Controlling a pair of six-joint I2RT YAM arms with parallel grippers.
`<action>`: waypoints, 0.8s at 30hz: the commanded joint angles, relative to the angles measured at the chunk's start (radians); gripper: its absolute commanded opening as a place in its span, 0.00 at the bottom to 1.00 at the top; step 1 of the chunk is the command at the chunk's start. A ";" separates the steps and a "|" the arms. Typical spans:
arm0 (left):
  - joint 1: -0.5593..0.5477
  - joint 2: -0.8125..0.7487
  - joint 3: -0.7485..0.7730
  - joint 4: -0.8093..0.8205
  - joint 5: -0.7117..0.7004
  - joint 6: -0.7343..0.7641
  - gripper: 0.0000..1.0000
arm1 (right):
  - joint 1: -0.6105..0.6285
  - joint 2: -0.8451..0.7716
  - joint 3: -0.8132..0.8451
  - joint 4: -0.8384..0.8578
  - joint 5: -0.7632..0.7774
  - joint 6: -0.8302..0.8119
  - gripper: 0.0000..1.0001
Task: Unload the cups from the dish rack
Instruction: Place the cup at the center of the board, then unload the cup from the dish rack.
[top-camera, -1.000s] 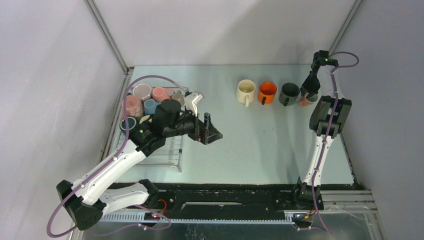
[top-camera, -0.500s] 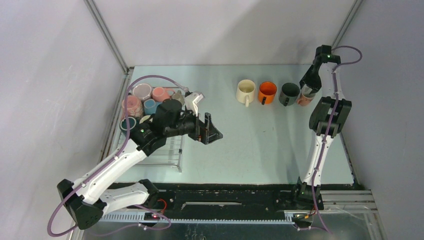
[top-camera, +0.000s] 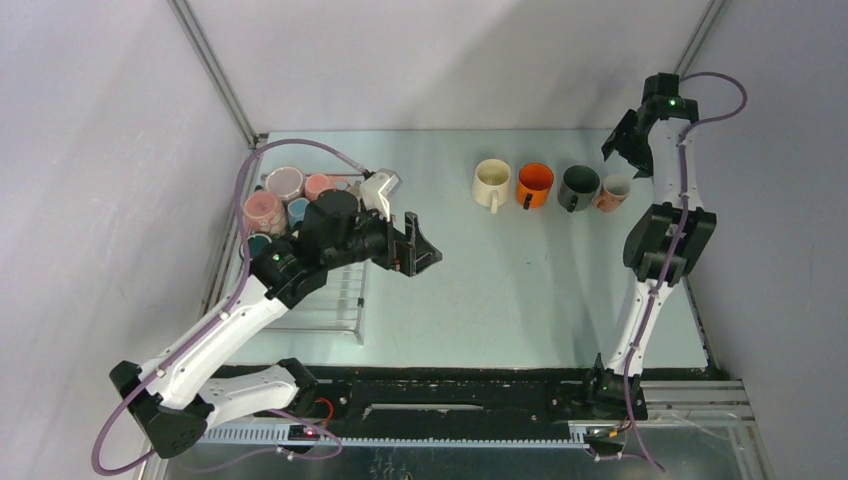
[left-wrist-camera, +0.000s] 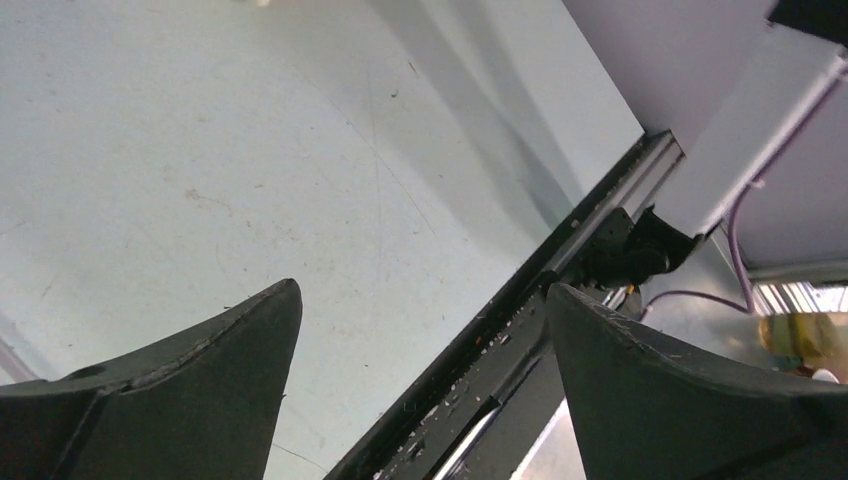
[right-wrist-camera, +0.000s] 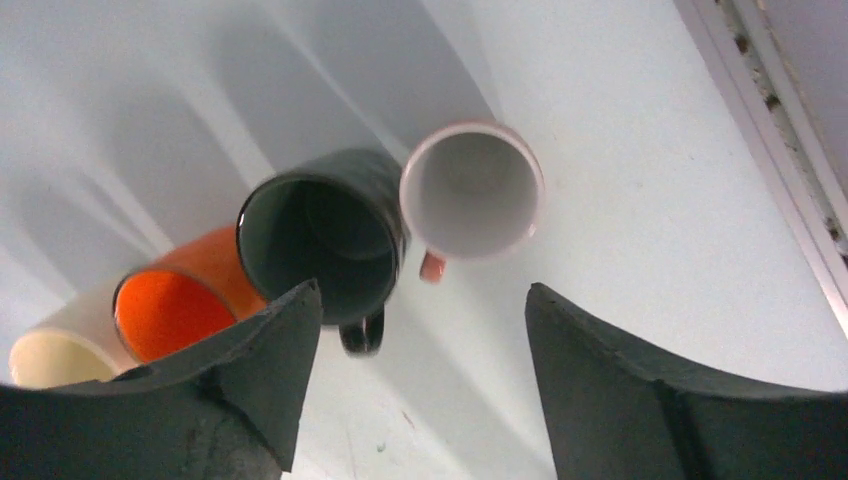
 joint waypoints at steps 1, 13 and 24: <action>-0.002 -0.002 0.098 -0.031 -0.100 0.010 1.00 | 0.041 -0.243 -0.107 0.037 0.028 0.000 0.87; 0.008 -0.017 0.145 -0.216 -0.567 -0.135 1.00 | 0.204 -0.746 -0.686 0.280 -0.051 0.033 1.00; 0.087 -0.103 0.034 -0.440 -0.943 -0.427 1.00 | 0.477 -0.947 -1.005 0.427 -0.123 0.034 1.00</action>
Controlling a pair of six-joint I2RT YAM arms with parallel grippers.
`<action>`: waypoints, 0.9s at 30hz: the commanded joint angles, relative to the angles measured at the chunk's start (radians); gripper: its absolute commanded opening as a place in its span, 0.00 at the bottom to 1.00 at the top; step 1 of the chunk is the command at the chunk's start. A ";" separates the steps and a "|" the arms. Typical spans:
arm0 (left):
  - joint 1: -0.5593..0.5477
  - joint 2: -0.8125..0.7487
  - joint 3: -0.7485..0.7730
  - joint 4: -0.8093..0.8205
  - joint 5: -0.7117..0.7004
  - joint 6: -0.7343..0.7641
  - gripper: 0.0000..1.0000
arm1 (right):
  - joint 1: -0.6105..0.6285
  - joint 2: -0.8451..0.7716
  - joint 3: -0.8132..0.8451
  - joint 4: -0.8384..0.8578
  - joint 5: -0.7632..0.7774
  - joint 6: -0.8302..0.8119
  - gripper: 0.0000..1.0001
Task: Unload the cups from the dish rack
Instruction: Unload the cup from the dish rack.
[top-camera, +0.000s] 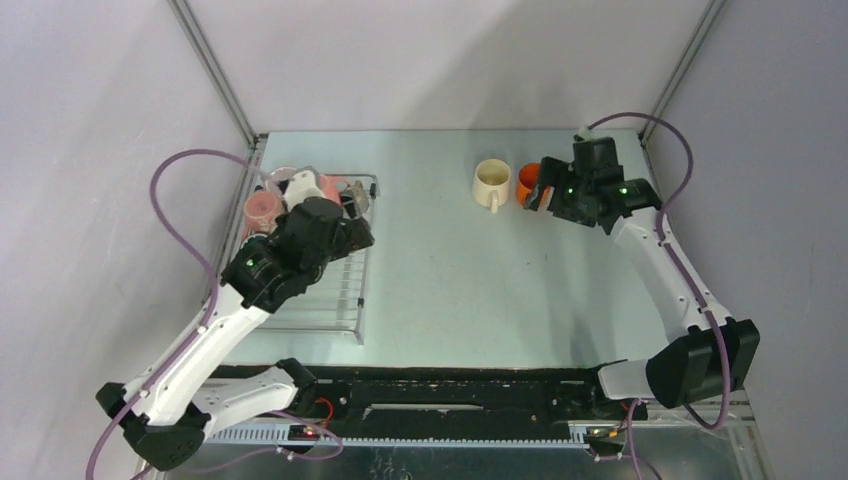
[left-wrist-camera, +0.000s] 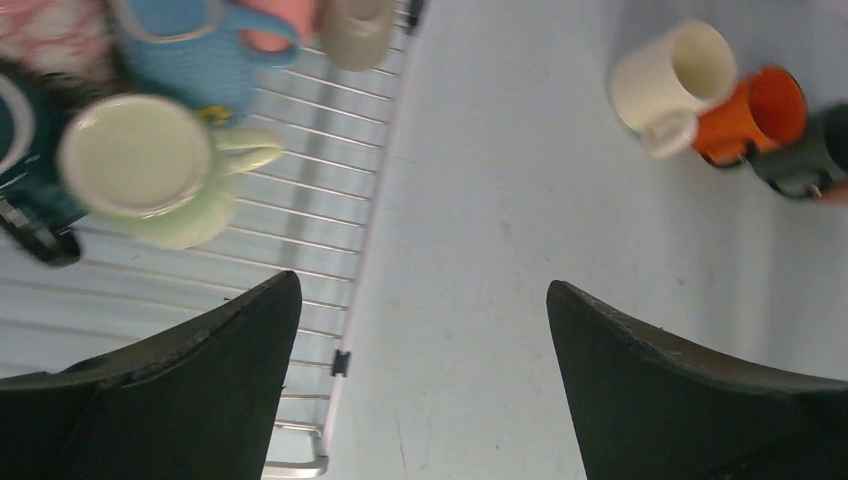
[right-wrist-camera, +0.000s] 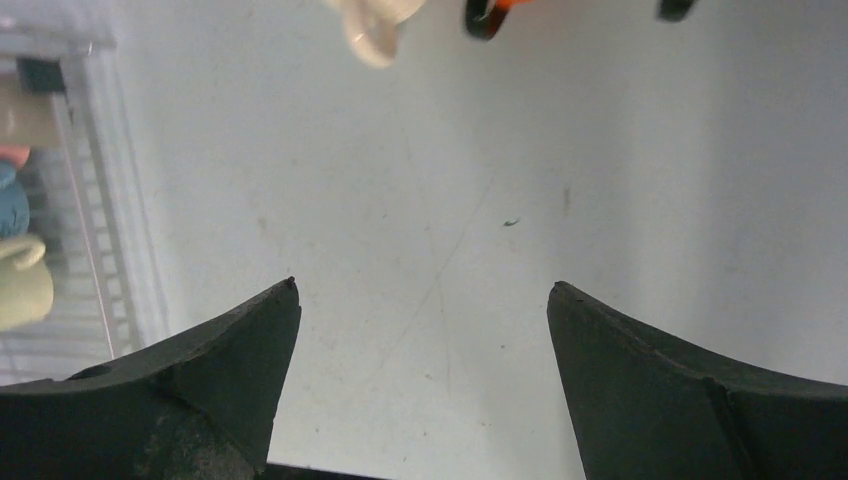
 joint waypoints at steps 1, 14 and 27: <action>0.083 -0.068 -0.061 -0.110 -0.187 -0.149 1.00 | 0.085 -0.062 -0.045 0.099 -0.037 0.005 1.00; 0.491 -0.195 -0.286 -0.100 -0.166 -0.143 1.00 | 0.232 -0.061 -0.132 0.186 -0.105 0.014 1.00; 0.776 -0.017 -0.390 0.184 0.002 0.007 0.76 | 0.251 -0.089 -0.157 0.204 -0.174 0.009 1.00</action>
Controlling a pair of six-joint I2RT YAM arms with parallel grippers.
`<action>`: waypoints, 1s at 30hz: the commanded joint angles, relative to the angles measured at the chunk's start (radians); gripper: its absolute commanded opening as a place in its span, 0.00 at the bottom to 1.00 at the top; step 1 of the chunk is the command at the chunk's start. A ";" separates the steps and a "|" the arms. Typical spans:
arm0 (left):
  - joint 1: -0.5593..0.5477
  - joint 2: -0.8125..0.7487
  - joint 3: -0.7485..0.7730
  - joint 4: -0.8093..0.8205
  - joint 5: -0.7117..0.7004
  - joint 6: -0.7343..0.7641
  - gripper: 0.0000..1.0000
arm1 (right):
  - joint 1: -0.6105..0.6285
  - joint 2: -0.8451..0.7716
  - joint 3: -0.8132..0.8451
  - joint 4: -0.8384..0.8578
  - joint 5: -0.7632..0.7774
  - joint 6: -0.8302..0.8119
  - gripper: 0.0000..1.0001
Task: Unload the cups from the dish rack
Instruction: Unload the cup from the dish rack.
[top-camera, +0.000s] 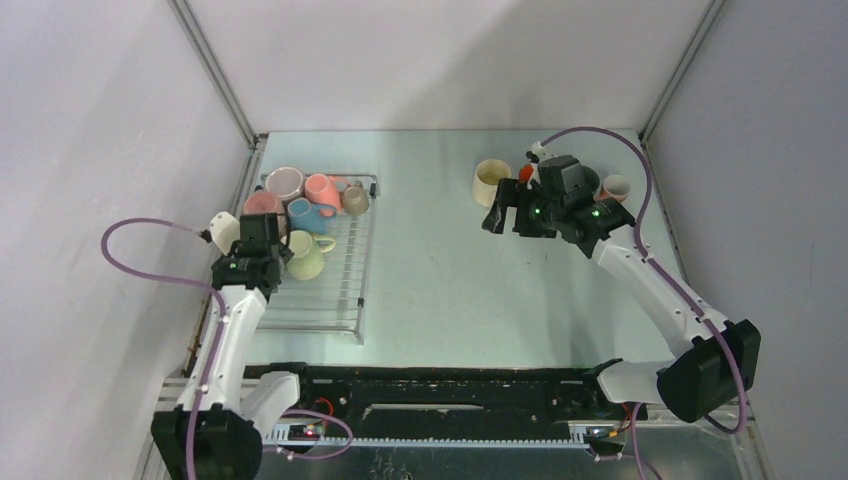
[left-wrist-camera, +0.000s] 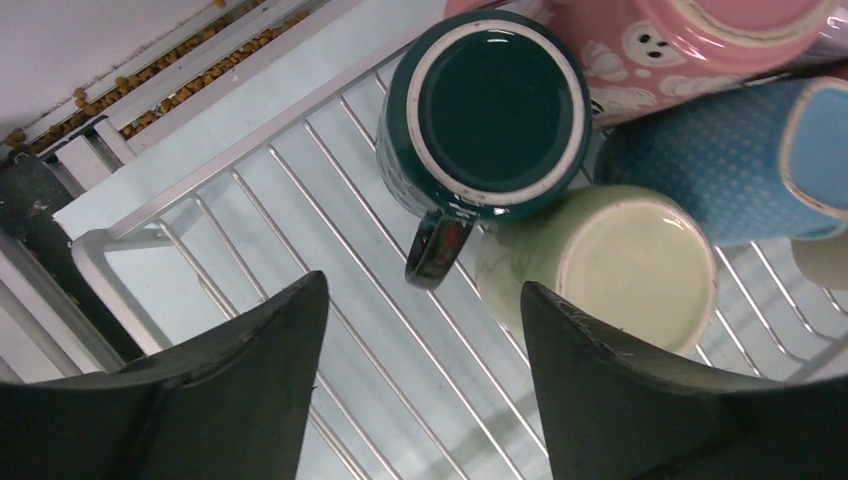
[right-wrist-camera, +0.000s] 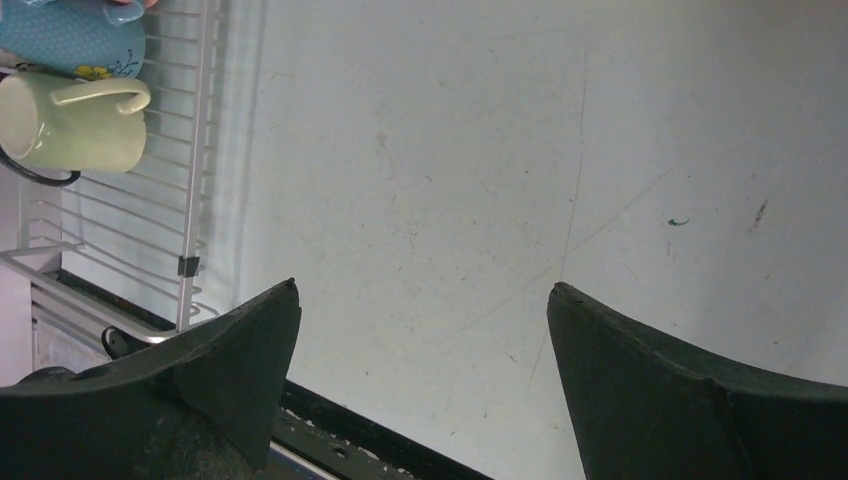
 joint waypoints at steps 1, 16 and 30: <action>0.075 0.056 -0.032 0.139 0.081 0.067 0.74 | 0.010 -0.040 -0.021 0.043 -0.040 0.007 1.00; 0.139 0.302 0.029 0.183 0.185 0.144 0.49 | 0.010 -0.024 -0.028 0.054 -0.083 0.010 1.00; 0.150 0.377 0.018 0.237 0.169 0.168 0.42 | 0.013 -0.011 -0.028 0.056 -0.085 0.011 1.00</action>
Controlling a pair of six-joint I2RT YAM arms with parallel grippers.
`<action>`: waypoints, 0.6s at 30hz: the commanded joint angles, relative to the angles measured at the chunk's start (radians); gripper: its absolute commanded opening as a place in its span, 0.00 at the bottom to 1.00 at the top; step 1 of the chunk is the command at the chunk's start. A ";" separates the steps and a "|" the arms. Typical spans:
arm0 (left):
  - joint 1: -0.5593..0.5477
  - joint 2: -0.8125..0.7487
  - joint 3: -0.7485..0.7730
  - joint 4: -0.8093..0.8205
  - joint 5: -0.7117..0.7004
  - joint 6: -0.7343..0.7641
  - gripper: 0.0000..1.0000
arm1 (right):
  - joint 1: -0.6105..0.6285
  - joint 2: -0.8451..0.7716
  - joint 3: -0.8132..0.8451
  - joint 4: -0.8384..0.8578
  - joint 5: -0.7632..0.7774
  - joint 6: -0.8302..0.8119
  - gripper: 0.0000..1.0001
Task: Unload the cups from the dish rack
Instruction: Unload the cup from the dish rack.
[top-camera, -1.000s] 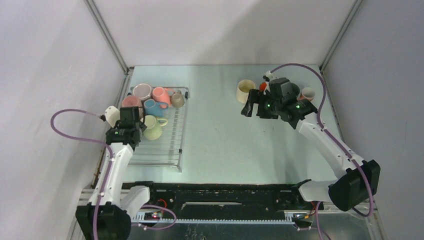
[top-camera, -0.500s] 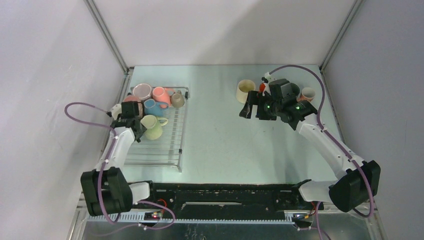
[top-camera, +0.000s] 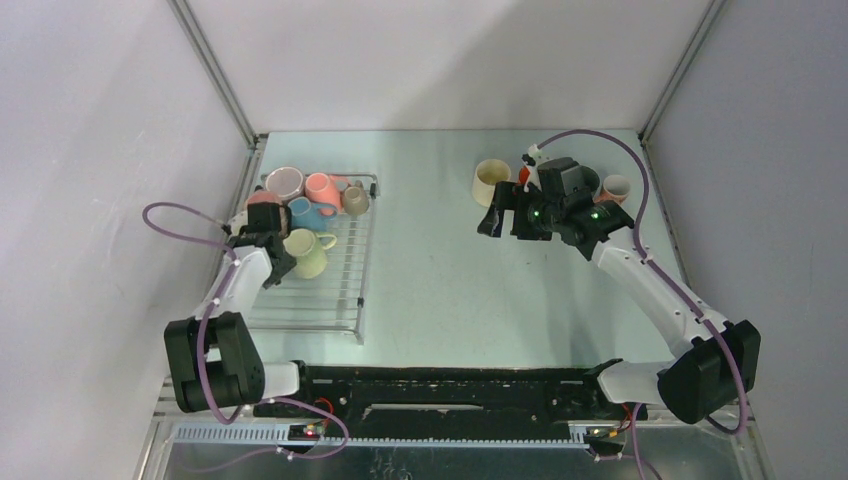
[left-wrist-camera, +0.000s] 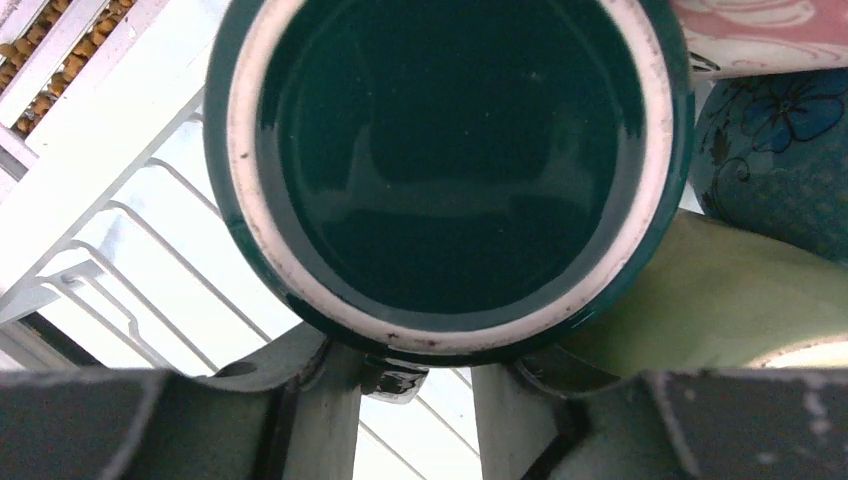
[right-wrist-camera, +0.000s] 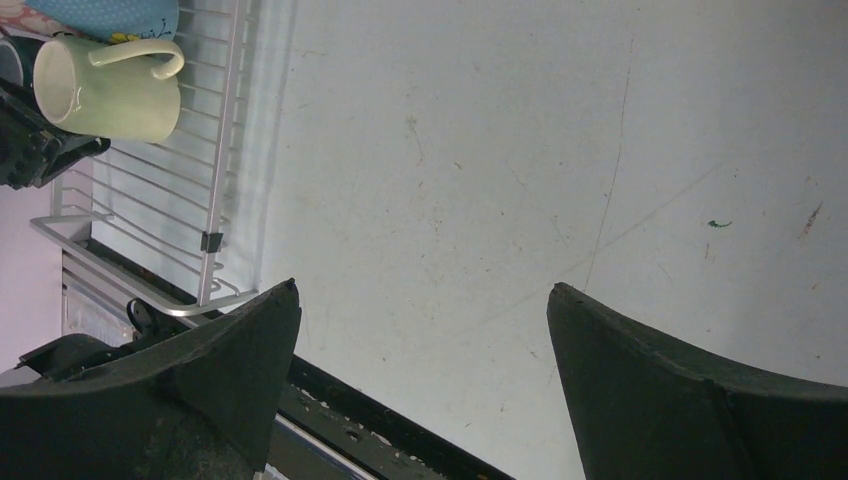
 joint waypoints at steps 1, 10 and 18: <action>0.020 0.013 0.027 0.079 -0.040 0.020 0.40 | 0.012 0.004 -0.001 0.030 -0.004 0.011 1.00; 0.020 -0.025 0.018 0.070 -0.053 0.030 0.11 | 0.020 0.001 -0.002 0.031 0.003 0.010 1.00; 0.018 -0.129 0.008 0.019 -0.045 0.019 0.00 | 0.027 0.000 -0.001 0.036 0.003 0.011 1.00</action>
